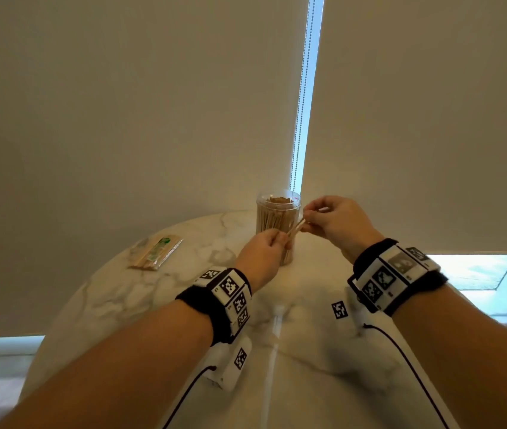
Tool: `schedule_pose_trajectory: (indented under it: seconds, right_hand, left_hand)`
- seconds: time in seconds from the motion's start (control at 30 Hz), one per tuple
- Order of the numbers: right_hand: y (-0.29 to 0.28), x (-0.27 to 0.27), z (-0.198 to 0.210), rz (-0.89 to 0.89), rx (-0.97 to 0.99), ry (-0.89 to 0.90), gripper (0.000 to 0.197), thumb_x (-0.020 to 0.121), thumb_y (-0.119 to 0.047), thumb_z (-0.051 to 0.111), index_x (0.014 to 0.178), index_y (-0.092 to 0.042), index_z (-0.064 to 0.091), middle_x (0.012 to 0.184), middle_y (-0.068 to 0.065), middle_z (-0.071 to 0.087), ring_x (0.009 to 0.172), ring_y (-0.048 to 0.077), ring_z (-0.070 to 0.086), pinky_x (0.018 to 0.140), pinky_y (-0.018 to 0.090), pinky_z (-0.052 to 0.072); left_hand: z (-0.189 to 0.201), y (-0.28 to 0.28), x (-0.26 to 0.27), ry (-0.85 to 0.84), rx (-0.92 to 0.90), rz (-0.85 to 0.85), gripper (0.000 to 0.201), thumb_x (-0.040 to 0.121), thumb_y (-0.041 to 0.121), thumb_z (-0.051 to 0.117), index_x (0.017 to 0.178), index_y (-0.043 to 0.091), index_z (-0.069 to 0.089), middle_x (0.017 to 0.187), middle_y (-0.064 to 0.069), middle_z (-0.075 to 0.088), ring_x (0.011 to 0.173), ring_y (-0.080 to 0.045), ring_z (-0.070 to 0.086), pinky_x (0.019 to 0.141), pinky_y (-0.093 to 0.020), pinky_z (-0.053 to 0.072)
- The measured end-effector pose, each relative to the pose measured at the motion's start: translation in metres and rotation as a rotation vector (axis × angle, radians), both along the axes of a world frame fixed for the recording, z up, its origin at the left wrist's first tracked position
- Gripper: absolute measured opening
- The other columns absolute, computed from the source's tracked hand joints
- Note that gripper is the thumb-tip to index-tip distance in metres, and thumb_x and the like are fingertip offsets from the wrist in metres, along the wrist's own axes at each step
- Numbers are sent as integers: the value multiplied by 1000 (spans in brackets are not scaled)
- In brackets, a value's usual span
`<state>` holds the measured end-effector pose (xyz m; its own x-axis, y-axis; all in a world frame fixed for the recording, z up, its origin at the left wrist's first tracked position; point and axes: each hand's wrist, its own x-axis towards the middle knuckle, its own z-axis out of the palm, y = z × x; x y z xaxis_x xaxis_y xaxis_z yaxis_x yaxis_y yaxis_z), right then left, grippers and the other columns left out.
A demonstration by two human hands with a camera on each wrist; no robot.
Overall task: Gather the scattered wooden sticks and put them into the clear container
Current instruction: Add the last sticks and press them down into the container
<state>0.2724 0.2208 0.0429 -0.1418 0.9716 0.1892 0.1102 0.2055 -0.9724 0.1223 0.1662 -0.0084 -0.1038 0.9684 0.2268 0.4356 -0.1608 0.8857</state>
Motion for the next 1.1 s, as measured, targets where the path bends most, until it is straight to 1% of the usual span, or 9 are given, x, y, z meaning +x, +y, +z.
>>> schedule_pose_trajectory:
  seconds: [0.13,0.23,0.3,0.4,0.5,0.7,0.83,0.93,1.1]
  right_hand:
    - [24,-8,26,-8,98,-48,8,88,2,71,85,-4,68,83,19,72,72,26,74,77,34,61]
    - [47,-6,53,-132,320,-113,12,85,-2,74,80,-12,71,75,10,75,71,24,75,78,38,62]
    - [58,-5,71,-251,445,-172,9,87,-5,73,84,-14,72,75,5,74,68,16,75,72,27,62]
    - [71,-14,81,-290,533,-385,6,89,-8,70,88,-14,73,74,1,73,68,11,73,66,19,58]
    - [82,-33,72,-195,526,-686,10,90,-8,67,86,-15,72,76,0,72,70,12,72,64,22,55]
    - [89,-55,58,109,407,-1156,9,89,-22,71,93,-22,80,83,-8,75,79,7,69,77,25,55]
    - [91,-63,64,55,440,-1161,5,90,-24,71,91,-21,75,80,-9,73,76,8,69,80,28,56]
    - [91,-73,54,25,464,-1355,6,90,-28,69,89,-24,73,94,-6,71,89,14,65,85,31,56]
    - [98,-73,61,150,345,-1420,15,92,-23,68,104,-22,77,99,-8,69,94,12,60,81,26,44]
  left_hand:
    - [17,23,-4,-106,13,-12,33,106,34,43,90,19,67,78,5,59,76,-15,54,82,-41,51]
    - [29,45,-17,-114,52,106,42,103,50,44,117,16,64,100,1,64,96,-18,61,90,-38,49]
    - [30,62,-30,-165,34,242,69,88,67,57,136,19,48,119,-2,59,113,-21,57,95,-36,46]
    - [24,82,-39,-124,-68,280,134,49,82,76,155,24,18,151,-13,38,138,-33,41,112,-51,39]
    - [14,98,-34,-81,-65,189,147,45,73,86,159,28,4,158,-11,30,143,-32,35,115,-50,35]
    - [-10,113,-35,-130,-34,75,107,78,38,84,156,33,11,143,-6,52,125,-24,56,97,-31,45]
    - [-14,117,-35,-140,-33,74,107,77,38,84,155,36,10,145,-7,50,126,-26,56,103,-39,47]
    - [-14,118,-35,-146,-50,73,106,78,38,83,154,39,9,146,-6,48,126,-27,55,97,-37,47]
    - [-16,120,-35,-143,-43,81,105,79,38,83,154,40,9,143,-8,49,123,-28,57,94,-37,48]
